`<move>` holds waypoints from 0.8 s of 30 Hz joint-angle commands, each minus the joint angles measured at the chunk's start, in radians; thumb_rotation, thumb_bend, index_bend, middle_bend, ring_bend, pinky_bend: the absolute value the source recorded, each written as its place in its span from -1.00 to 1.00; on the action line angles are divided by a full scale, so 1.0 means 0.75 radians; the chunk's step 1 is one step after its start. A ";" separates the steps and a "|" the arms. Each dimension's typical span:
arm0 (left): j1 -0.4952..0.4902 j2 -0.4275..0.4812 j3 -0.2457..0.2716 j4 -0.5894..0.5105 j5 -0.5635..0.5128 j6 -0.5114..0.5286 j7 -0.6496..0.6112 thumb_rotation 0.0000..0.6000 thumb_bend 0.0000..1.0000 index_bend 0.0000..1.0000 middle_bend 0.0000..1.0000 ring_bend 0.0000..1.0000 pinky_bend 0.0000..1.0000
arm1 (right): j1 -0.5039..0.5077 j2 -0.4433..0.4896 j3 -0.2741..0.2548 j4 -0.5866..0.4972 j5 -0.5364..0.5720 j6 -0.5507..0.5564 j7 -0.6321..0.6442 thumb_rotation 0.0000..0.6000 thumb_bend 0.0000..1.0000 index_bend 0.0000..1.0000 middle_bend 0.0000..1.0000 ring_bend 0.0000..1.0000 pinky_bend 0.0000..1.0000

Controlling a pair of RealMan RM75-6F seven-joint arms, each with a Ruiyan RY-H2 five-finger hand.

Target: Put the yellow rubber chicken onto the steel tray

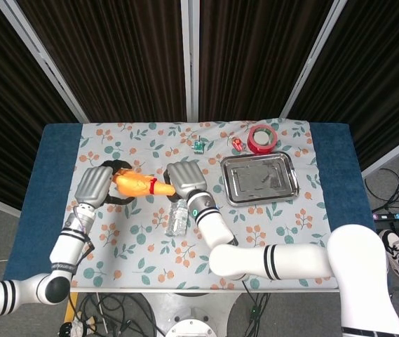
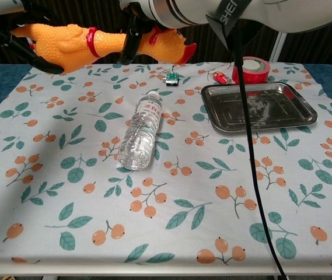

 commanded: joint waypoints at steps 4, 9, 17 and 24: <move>0.016 -0.031 -0.009 0.050 0.061 0.011 -0.069 0.75 -0.13 0.41 0.50 0.32 0.53 | -0.002 0.002 0.001 -0.010 -0.002 0.006 0.003 1.00 -0.42 1.00 0.75 0.61 1.00; 0.021 -0.037 -0.013 0.069 0.077 0.011 -0.081 1.00 0.09 0.64 0.73 0.52 0.73 | -0.008 0.010 -0.003 -0.026 -0.001 0.003 0.004 1.00 -0.42 1.00 0.75 0.61 1.00; 0.038 -0.040 -0.014 0.076 0.102 0.029 -0.090 0.98 0.32 0.78 0.88 0.67 0.85 | -0.013 0.013 -0.007 -0.027 -0.004 0.014 0.007 1.00 -0.42 1.00 0.75 0.61 1.00; 0.051 0.016 0.007 -0.002 0.080 -0.035 -0.091 0.42 -0.51 -0.49 -0.22 -0.25 0.26 | -0.009 -0.001 -0.001 -0.010 -0.017 0.033 0.010 1.00 -0.42 1.00 0.75 0.61 1.00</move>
